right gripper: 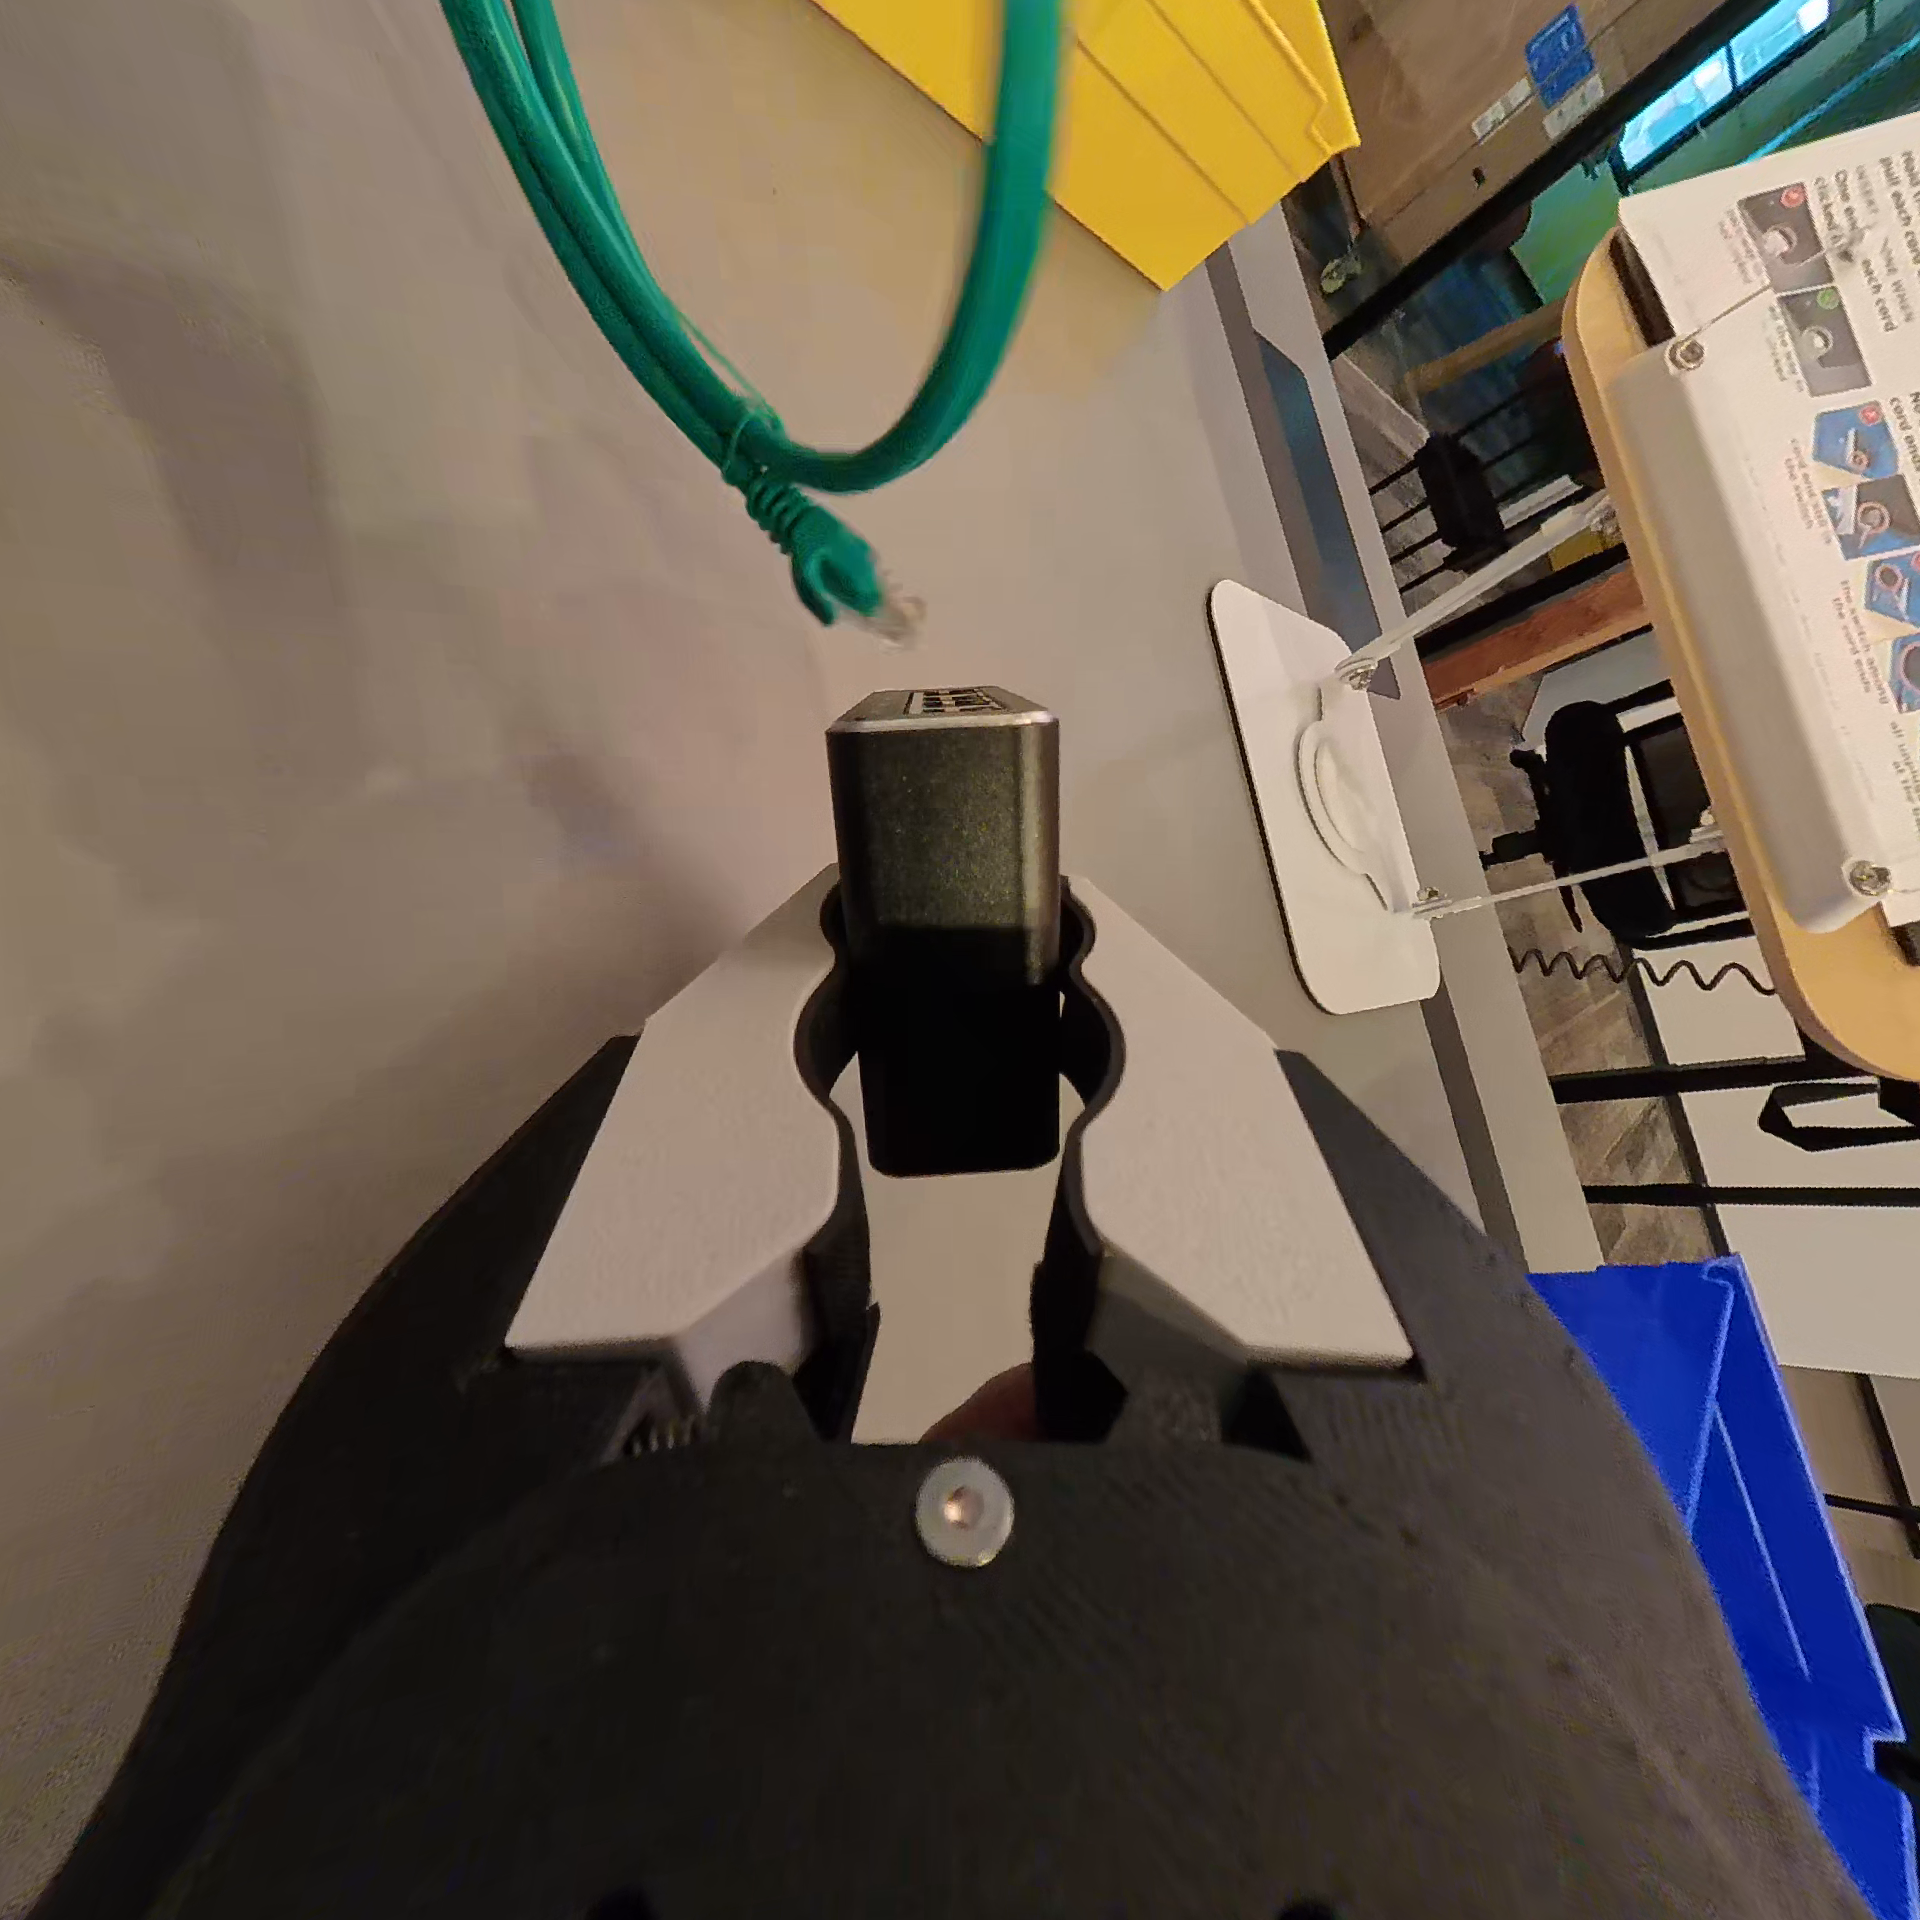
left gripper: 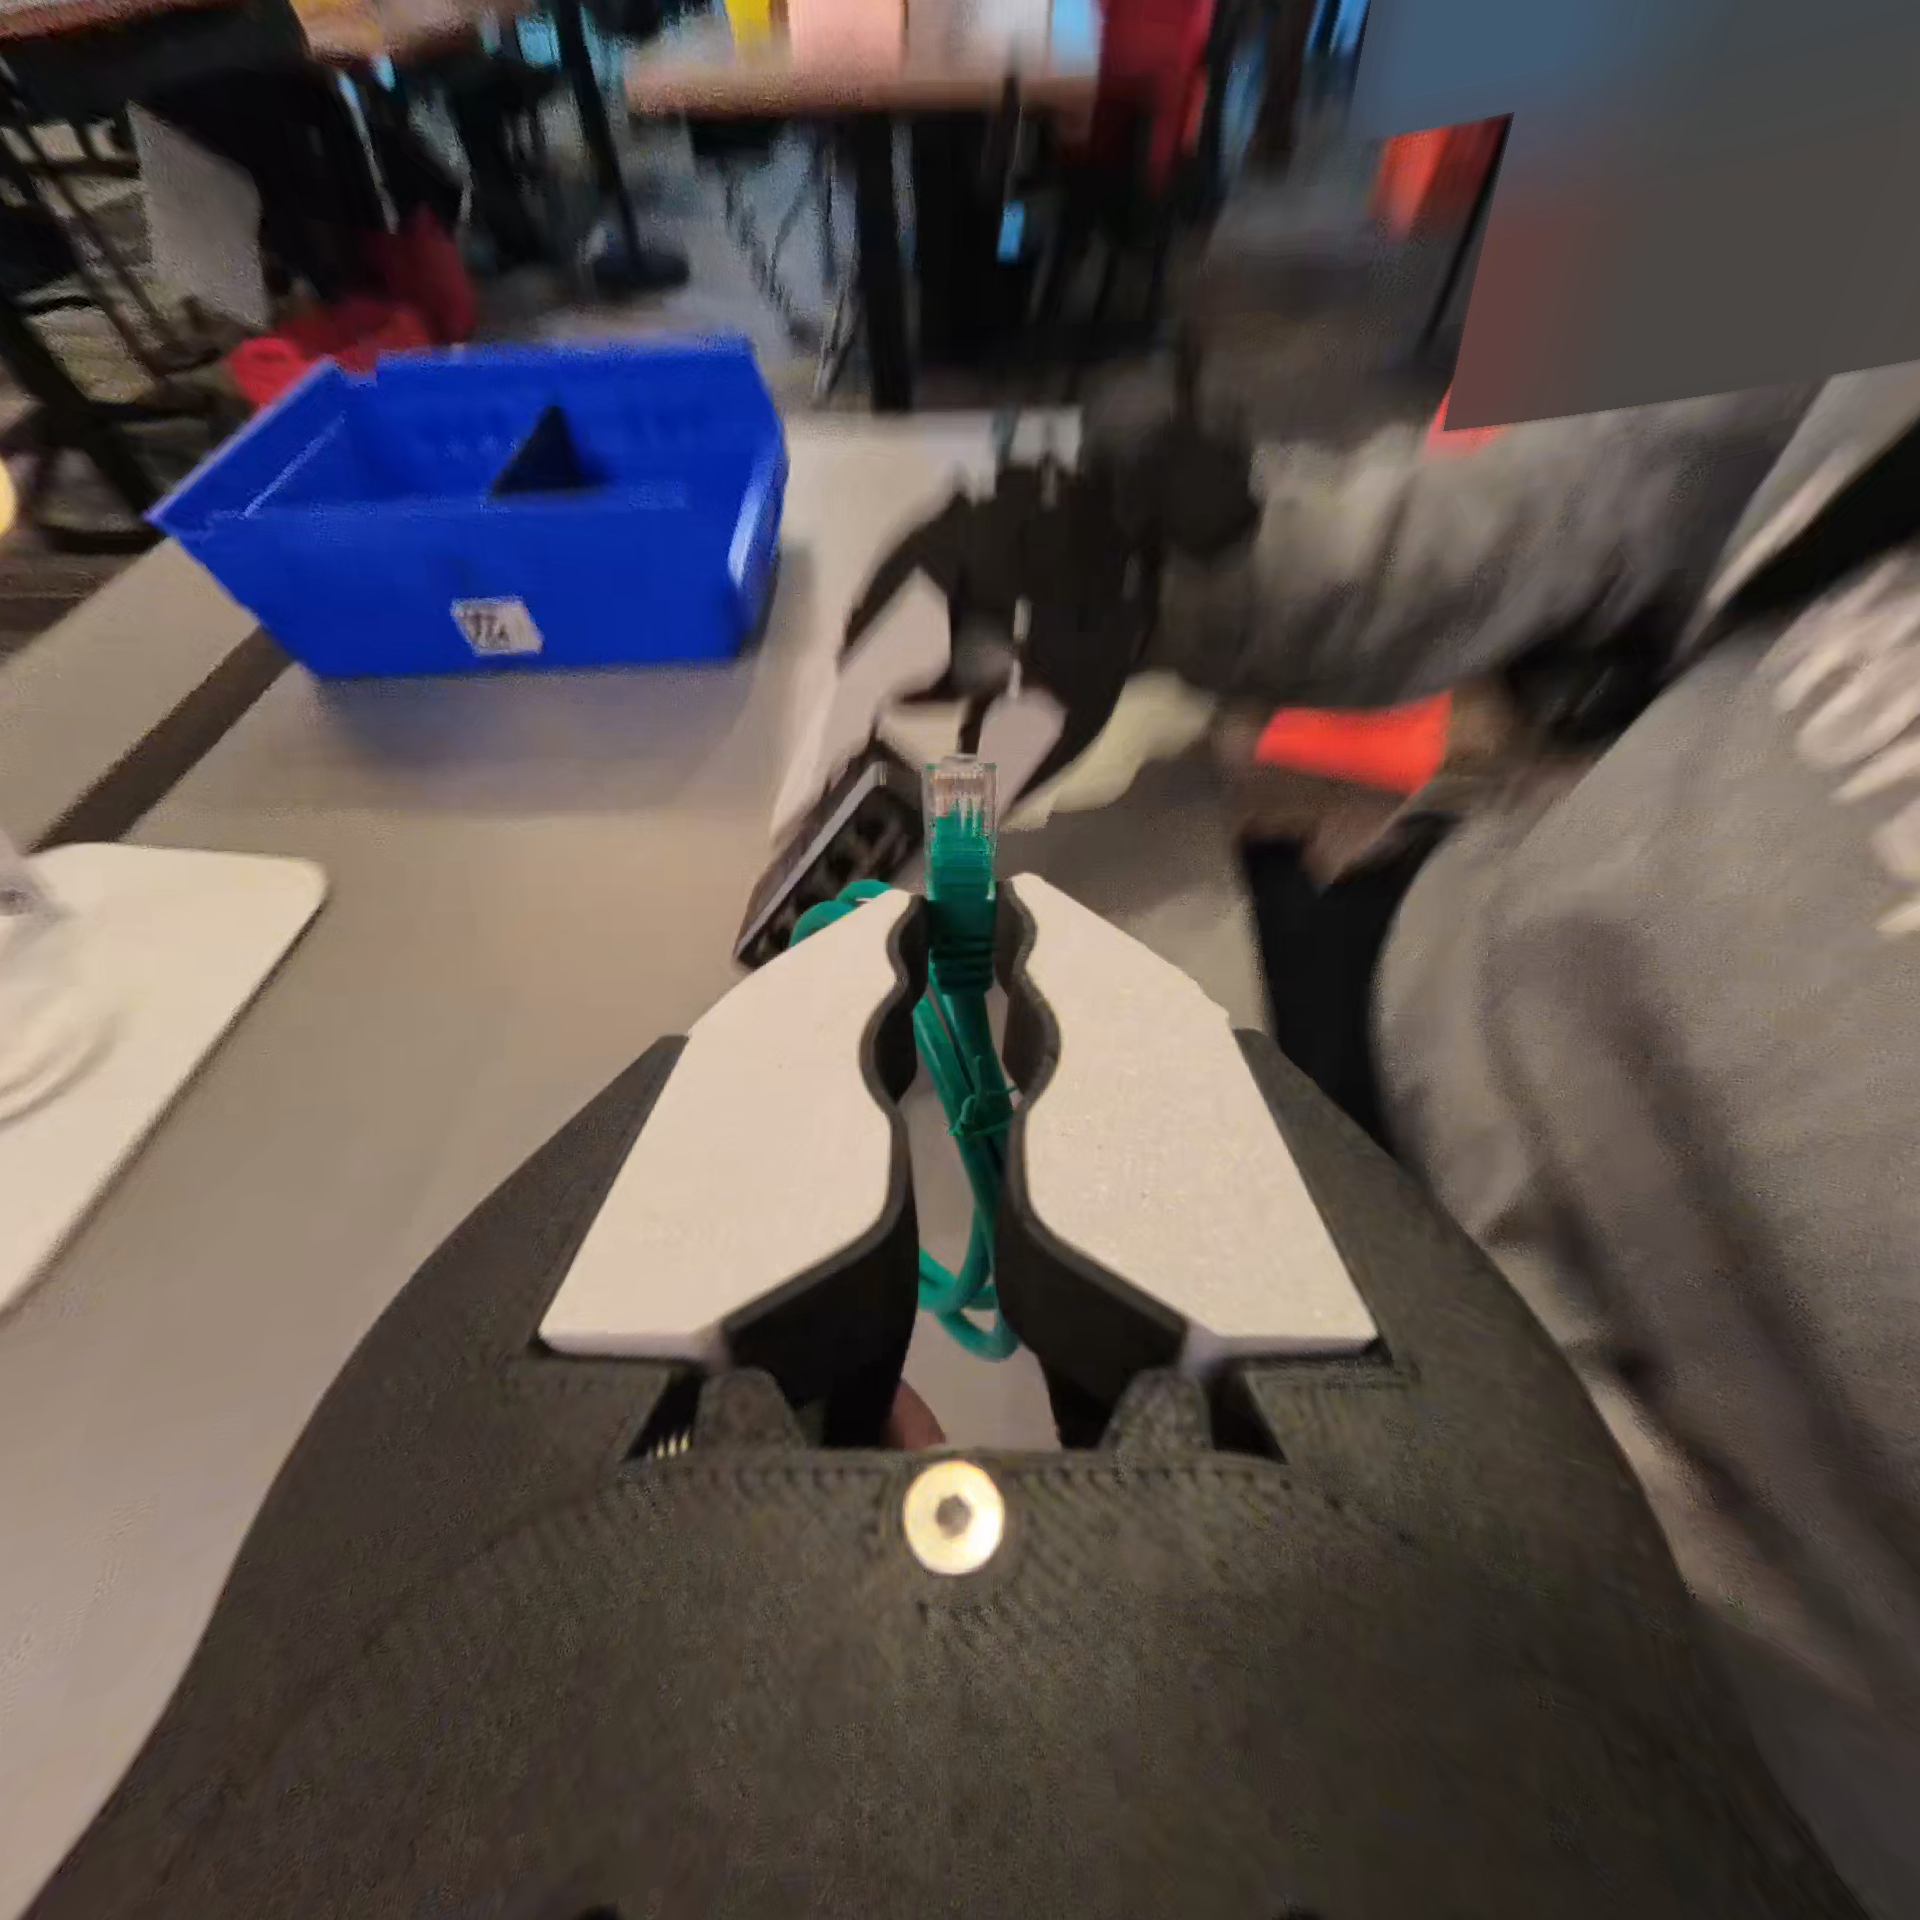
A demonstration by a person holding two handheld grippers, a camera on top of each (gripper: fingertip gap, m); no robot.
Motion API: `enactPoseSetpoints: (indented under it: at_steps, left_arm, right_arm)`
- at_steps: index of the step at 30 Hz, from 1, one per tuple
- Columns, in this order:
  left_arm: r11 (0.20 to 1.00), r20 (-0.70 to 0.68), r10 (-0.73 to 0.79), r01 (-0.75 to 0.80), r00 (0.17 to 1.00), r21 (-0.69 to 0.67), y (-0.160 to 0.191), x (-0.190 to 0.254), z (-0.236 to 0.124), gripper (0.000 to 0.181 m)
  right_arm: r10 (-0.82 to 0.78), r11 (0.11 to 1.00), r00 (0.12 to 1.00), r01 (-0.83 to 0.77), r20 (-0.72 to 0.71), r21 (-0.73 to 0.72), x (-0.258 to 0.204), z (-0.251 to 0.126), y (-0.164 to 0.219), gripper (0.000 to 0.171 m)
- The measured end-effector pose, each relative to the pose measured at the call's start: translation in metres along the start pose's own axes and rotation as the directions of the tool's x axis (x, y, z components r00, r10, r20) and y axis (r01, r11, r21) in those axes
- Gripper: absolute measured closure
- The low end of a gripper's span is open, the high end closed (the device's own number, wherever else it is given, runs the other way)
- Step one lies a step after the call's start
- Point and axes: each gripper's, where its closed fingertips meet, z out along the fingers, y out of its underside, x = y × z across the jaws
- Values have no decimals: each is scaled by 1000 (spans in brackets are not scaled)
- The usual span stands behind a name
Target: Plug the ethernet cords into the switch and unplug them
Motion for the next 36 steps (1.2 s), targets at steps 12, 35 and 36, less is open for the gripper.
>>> enactPoseSetpoints:
  at_steps: [12, 35, 36]
  left_arm:
    - [759, 53, -643, 626, 764, 177, 78, -135, -12, 168]
    - [822, 754, -19, 440, 656, -362, 182, -198, -15, 148]
    - [813, 762, -11, 450, 648, -371, 186, -200, -14, 148]
  right_arm:
    - [13, 1000, 1000, -12, 26, -21, -8, 1, 9, 139]
    - [-120, 985, 991, 112, -53, -131, -2, 12, 25, 139]
    - [-167, 975, 984, 155, -64, -157, -2, 14, 27, 139]
